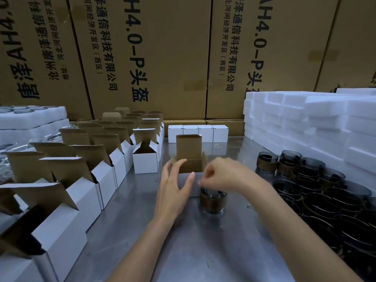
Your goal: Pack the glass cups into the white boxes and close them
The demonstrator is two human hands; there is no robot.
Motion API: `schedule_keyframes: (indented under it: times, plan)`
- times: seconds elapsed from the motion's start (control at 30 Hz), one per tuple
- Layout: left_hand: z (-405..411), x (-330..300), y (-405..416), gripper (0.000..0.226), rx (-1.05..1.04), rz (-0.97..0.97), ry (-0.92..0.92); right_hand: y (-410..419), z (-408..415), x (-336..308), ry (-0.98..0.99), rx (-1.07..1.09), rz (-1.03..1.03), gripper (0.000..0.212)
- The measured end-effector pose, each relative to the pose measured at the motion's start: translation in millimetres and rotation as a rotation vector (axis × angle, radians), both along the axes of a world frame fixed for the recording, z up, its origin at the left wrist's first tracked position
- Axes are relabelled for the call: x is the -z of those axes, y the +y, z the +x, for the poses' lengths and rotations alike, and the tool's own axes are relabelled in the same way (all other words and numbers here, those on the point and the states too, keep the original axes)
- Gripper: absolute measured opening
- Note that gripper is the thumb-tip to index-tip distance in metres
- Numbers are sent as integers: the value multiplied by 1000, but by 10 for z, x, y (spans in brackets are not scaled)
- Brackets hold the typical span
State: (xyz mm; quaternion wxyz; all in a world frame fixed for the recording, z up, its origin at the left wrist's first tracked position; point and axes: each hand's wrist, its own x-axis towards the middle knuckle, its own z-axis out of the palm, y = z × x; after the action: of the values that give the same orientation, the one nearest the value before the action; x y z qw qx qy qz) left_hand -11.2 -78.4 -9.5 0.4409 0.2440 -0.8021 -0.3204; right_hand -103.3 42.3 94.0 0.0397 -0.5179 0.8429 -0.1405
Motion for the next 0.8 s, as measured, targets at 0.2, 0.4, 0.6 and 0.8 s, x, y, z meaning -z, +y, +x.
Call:
schedule_keyframes:
  times: [0.2, 0.4, 0.6, 0.8]
  plan:
    - [16, -19, 15, 44, -24, -32, 20, 108, 132, 27, 160, -34, 182, 19]
    - [31, -22, 26, 74, 16, -22, 117, 242, 95, -403, -142, -181, -101, 6]
    - [9, -2, 29, 99, 1, 76, 114, -121, 107, -358, 13, -59, -429, 13]
    - [-5, 32, 0, 105, 0, 151, 84, -410, -5, 0, 357, -42, -236, 22]
